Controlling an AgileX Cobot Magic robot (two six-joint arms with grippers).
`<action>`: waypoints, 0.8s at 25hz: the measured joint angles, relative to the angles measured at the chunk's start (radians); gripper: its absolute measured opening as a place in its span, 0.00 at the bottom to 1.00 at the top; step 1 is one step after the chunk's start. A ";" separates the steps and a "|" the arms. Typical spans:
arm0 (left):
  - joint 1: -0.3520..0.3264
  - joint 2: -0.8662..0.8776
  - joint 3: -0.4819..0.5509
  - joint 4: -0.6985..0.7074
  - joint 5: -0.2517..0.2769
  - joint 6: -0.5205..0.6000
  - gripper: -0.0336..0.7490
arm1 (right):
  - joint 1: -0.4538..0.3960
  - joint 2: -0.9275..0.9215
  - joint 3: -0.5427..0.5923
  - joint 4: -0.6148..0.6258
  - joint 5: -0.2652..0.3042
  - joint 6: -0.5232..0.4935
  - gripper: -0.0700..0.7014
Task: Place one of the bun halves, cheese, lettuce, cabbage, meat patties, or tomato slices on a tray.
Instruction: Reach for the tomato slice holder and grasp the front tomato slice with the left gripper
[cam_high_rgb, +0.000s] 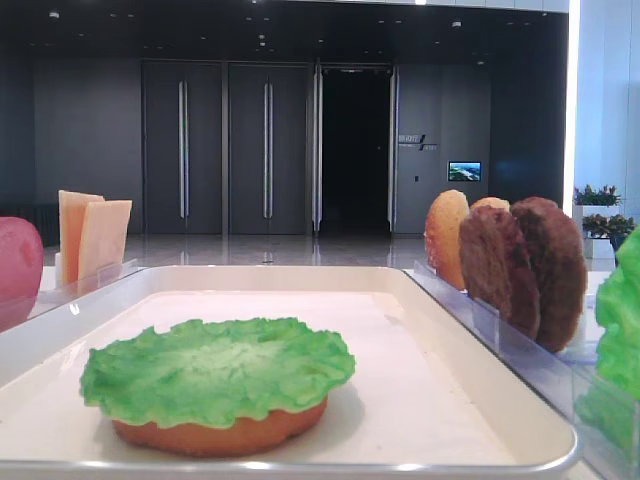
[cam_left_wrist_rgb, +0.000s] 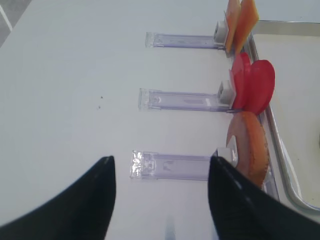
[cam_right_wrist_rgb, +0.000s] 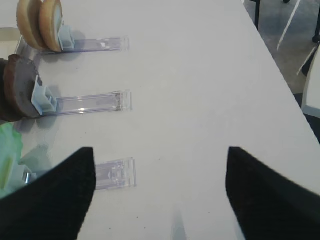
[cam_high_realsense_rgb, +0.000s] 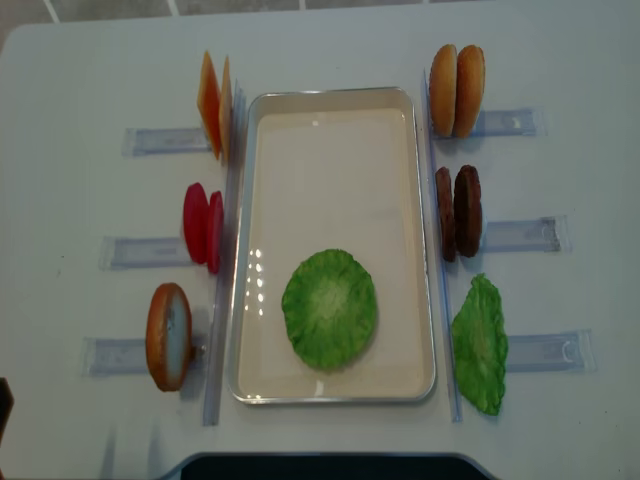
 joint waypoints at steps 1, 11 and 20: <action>0.000 0.000 0.000 0.000 0.000 0.000 0.62 | 0.000 0.000 0.000 0.000 0.000 0.000 0.79; 0.000 0.000 0.000 0.000 0.000 0.000 0.62 | 0.000 0.000 0.000 0.000 0.000 0.000 0.79; 0.000 0.000 0.000 0.000 0.000 0.000 0.62 | 0.000 0.000 0.000 0.000 0.000 0.000 0.79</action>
